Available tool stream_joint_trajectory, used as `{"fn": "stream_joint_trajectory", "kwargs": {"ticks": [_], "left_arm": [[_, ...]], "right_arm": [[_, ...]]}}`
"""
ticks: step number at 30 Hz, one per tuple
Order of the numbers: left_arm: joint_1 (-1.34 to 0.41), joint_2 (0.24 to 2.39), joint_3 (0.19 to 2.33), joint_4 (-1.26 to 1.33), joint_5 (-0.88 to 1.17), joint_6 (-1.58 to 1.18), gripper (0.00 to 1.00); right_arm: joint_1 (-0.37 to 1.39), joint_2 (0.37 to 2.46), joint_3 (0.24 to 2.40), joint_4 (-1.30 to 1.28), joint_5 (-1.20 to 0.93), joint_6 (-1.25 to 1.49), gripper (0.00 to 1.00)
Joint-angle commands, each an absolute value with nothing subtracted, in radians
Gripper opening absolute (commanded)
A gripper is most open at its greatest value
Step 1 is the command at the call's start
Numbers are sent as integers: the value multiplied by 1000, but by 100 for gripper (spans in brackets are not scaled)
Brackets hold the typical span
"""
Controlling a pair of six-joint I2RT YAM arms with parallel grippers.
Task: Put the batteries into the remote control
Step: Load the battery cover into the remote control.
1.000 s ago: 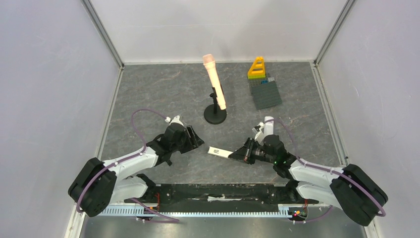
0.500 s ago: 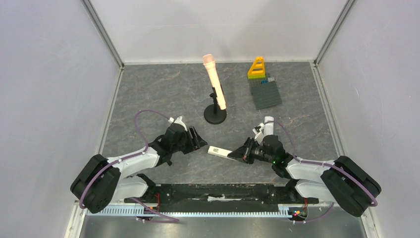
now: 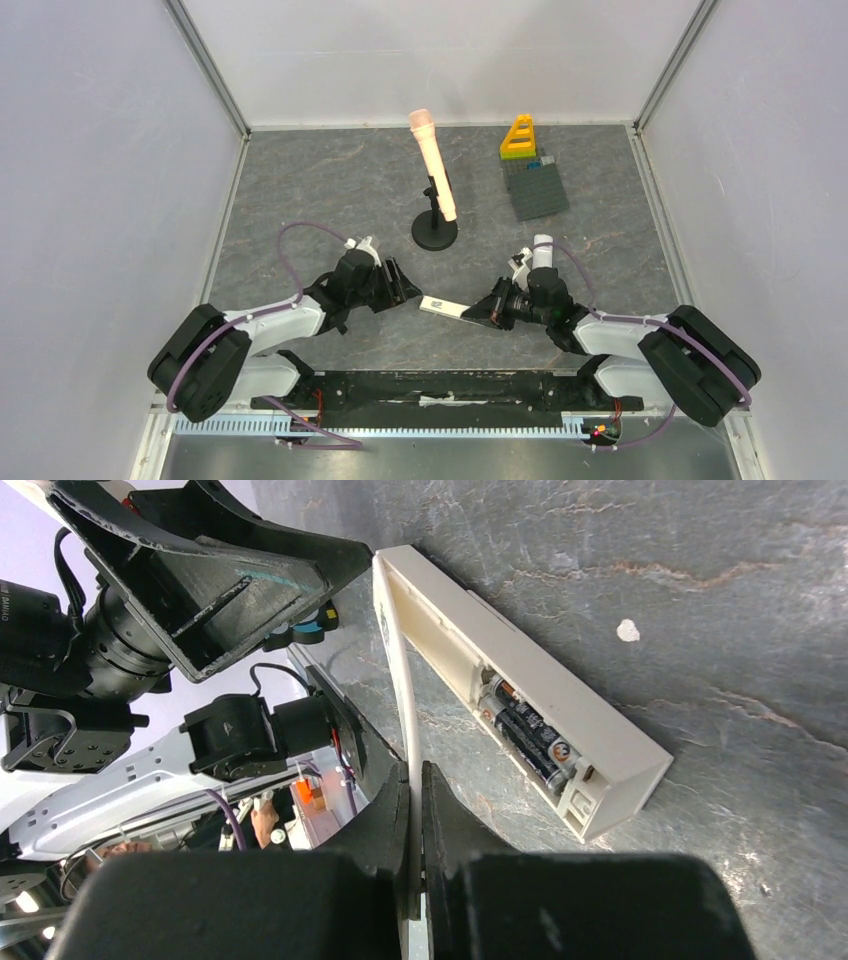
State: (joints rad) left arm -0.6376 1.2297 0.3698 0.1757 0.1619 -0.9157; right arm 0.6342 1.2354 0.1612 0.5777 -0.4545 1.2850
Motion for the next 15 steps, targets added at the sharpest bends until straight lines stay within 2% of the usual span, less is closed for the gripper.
{"fn": "stream_joint_trajectory", "kwargs": {"ticks": [1, 15], "left_arm": [[-634, 1264, 380, 228, 221, -868, 66], [-634, 1360, 413, 256, 317, -789, 66]], "right_arm": [[616, 1258, 188, 516, -448, 1234, 0], [584, 1287, 210, 417, -476, 1165, 0]]}}
